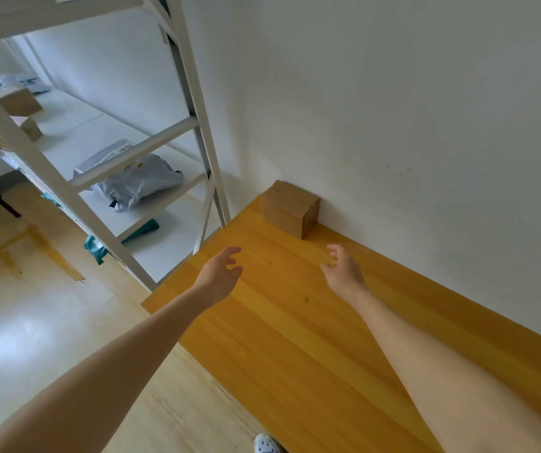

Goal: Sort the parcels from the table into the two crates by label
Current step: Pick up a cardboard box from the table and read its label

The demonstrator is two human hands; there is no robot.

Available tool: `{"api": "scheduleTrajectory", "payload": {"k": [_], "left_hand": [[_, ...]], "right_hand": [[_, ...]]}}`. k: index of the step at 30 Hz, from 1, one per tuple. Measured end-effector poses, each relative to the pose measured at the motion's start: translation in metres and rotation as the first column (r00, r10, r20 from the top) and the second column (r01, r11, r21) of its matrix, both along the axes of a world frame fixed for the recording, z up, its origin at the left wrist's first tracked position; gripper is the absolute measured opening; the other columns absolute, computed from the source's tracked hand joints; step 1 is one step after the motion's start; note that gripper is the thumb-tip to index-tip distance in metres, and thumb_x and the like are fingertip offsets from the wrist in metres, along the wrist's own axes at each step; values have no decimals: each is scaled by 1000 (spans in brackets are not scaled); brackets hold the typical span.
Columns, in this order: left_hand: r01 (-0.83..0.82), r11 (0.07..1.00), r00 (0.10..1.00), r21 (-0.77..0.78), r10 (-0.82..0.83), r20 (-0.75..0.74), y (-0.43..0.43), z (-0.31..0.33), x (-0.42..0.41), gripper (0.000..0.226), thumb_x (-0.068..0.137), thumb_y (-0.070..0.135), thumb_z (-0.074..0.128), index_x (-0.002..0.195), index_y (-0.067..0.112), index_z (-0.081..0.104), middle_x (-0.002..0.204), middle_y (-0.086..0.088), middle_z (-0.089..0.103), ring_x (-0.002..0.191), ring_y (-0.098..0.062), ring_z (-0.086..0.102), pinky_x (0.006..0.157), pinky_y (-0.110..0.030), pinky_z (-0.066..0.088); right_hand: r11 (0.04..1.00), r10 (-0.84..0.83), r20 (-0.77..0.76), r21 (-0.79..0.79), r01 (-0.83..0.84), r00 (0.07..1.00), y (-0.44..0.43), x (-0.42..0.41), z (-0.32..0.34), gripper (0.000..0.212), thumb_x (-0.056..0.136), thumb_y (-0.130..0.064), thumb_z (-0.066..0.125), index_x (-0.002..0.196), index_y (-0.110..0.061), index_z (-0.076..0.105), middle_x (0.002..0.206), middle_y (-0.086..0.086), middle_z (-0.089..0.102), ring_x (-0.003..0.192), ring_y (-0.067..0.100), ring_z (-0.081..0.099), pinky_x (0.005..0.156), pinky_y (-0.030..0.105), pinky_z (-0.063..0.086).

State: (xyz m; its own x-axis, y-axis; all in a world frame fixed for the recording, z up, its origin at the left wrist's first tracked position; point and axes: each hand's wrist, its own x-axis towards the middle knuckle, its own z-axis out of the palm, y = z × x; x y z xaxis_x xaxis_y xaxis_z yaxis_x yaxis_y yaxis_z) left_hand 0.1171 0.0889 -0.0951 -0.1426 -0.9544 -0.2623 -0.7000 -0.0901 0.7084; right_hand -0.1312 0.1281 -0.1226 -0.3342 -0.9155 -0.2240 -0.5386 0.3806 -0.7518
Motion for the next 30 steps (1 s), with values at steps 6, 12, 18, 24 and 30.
{"api": "scheduleTrajectory", "payload": {"k": [6,12,18,24,30], "left_hand": [[22,996,999,92,-25,35,-60,-27,3,44,100,22,48,143,24,40,138,-6,49,118,-23,53,79,-27,45],[86,986,996,144,-86,-6,-135,-48,-5,44,100,20,49,143,22,40,138,-6,49,118,-23,52,83,-30,46],[221,954,975,203,-212,-67,-217,-61,-25,47,100,22,48,145,23,36,144,-3,45,124,-22,49,88,-31,46],[288,916,956,280,-257,-143,-273,-86,-45,58,98,22,52,150,23,26,153,2,33,135,-23,39,103,-37,40],[369,870,924,328,-308,-225,-291,-108,-54,61,95,23,57,150,22,29,152,4,34,130,-21,45,98,-34,40]], "right_hand": [[995,-25,41,101,21,999,-31,7,-25,39,98,-12,51,136,-14,46,138,6,49,122,20,51,95,29,44],[982,-98,53,164,88,994,-79,18,-35,35,99,-10,48,135,-12,47,138,7,49,122,21,50,95,28,43],[954,-218,89,228,193,972,-130,16,-42,44,98,-9,47,141,-14,40,143,5,44,125,20,47,99,32,43],[906,-352,167,309,290,921,-163,14,-67,61,95,-5,53,149,-12,25,152,7,32,131,23,43,97,30,41],[880,-448,247,290,375,859,-177,24,-80,60,93,-1,56,147,-10,30,149,4,38,133,20,44,92,24,43]]}}
